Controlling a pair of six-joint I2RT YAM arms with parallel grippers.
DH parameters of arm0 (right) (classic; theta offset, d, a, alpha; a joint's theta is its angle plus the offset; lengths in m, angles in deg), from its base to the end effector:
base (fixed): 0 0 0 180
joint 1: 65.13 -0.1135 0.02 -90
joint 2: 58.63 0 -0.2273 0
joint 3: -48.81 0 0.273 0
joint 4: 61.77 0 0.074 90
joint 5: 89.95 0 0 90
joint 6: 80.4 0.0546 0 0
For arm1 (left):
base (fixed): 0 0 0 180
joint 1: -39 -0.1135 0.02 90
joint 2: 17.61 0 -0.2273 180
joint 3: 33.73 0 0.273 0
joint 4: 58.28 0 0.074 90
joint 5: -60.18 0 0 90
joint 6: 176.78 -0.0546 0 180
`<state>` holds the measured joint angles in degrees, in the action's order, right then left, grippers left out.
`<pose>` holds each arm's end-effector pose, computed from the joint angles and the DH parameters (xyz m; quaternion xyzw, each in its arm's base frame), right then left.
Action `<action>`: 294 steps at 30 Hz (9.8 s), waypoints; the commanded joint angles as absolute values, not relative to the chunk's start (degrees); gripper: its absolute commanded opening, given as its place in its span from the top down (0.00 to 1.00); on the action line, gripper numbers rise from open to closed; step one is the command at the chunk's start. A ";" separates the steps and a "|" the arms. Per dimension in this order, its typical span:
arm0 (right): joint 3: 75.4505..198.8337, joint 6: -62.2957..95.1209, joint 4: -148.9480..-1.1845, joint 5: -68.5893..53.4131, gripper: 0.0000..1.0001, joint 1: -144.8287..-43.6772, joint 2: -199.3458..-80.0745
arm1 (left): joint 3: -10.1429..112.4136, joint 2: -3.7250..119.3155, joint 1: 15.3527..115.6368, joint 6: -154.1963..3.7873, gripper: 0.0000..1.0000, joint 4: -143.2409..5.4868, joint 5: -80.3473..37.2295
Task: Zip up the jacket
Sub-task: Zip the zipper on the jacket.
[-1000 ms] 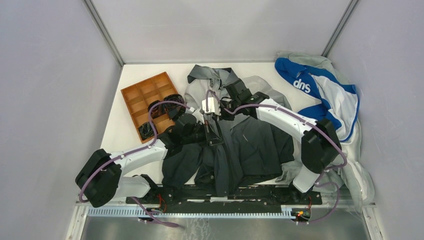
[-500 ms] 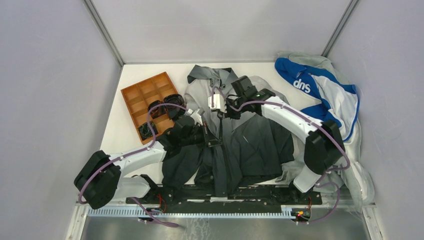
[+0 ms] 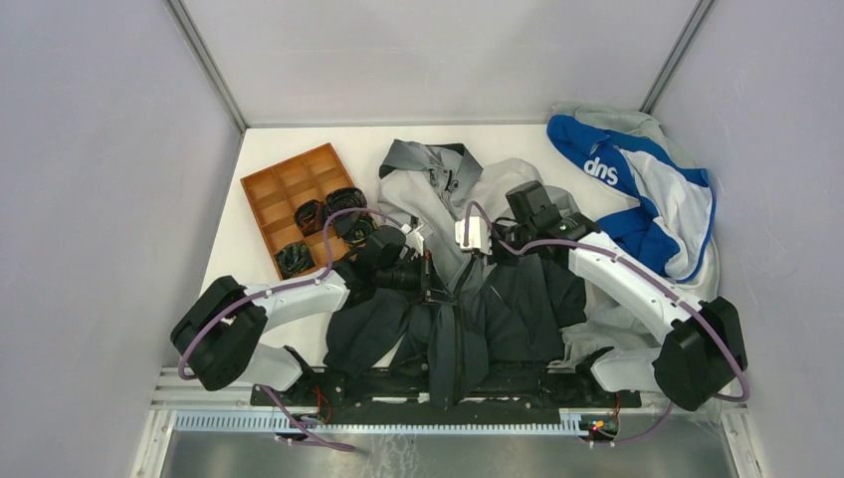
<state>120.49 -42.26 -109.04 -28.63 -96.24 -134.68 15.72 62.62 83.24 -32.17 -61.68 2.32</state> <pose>0.2545 0.1842 0.2177 -0.6671 0.6316 0.1728 0.3552 0.2057 -0.2409 0.1303 0.0523 0.8574 -0.5008 0.1068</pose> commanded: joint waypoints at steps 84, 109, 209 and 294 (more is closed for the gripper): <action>114.15 -38.92 -98.48 -36.55 1.00 -102.04 -135.46 | 82.62 101.86 67.01 -59.30 0.77 -122.32 -20.29; 120.88 -38.29 -97.61 -34.71 1.00 -99.93 -139.14 | 56.48 77.61 57.67 -53.92 0.63 -84.31 -8.90; 106.24 39.87 -54.05 -53.71 1.00 -81.28 -142.81 | 9.71 60.14 80.06 -39.40 0.95 -62.76 -4.60; 98.45 -36.25 -70.06 -28.43 1.00 -108.02 -129.85 | 8.69 61.89 79.45 -33.47 0.95 -50.42 8.19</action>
<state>97.25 -34.21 -68.19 -31.26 -107.74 -129.74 9.47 63.60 79.20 -36.15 -52.70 4.38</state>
